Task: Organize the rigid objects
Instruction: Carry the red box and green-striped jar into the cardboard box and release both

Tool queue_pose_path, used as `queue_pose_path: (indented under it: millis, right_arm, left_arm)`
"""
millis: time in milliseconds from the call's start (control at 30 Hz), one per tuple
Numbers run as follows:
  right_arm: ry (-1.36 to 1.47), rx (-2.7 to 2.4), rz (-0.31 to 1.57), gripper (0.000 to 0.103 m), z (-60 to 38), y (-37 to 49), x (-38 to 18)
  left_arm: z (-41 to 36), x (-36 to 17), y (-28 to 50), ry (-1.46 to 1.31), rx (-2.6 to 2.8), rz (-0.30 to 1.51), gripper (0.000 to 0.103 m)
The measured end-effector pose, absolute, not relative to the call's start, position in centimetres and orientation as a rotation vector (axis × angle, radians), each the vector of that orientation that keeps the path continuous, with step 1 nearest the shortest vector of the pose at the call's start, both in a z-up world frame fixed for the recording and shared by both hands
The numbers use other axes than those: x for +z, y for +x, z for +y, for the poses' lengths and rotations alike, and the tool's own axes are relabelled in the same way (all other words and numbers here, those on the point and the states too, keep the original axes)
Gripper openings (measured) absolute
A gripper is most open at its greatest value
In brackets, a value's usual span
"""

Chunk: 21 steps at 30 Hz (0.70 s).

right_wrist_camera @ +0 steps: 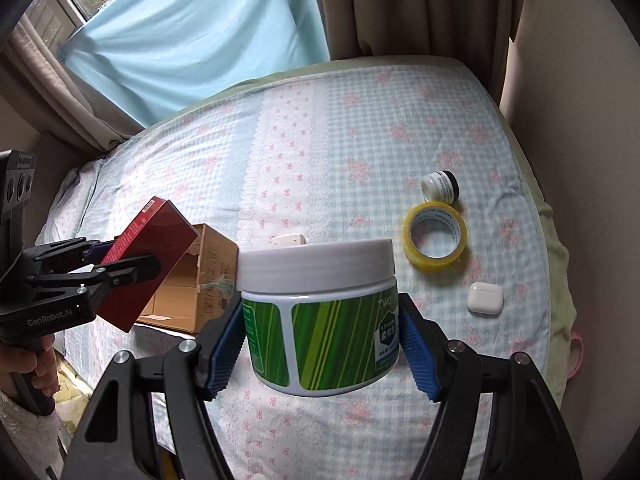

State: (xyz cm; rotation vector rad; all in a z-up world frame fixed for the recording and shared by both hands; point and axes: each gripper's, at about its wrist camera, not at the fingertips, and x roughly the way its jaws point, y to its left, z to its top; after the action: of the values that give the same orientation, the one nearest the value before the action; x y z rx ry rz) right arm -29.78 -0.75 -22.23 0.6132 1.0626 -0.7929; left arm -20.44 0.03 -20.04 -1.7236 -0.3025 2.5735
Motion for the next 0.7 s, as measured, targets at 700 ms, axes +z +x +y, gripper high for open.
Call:
queue_pose_path:
  millis: [700]
  right_arm:
    - [0.582,-0.658,1.107,0.067,11.9,-7.3,-23.1]
  left_arm:
    - [-22.5,-17.9,-9.6,-1.712,2.689,-0.38,0.037]
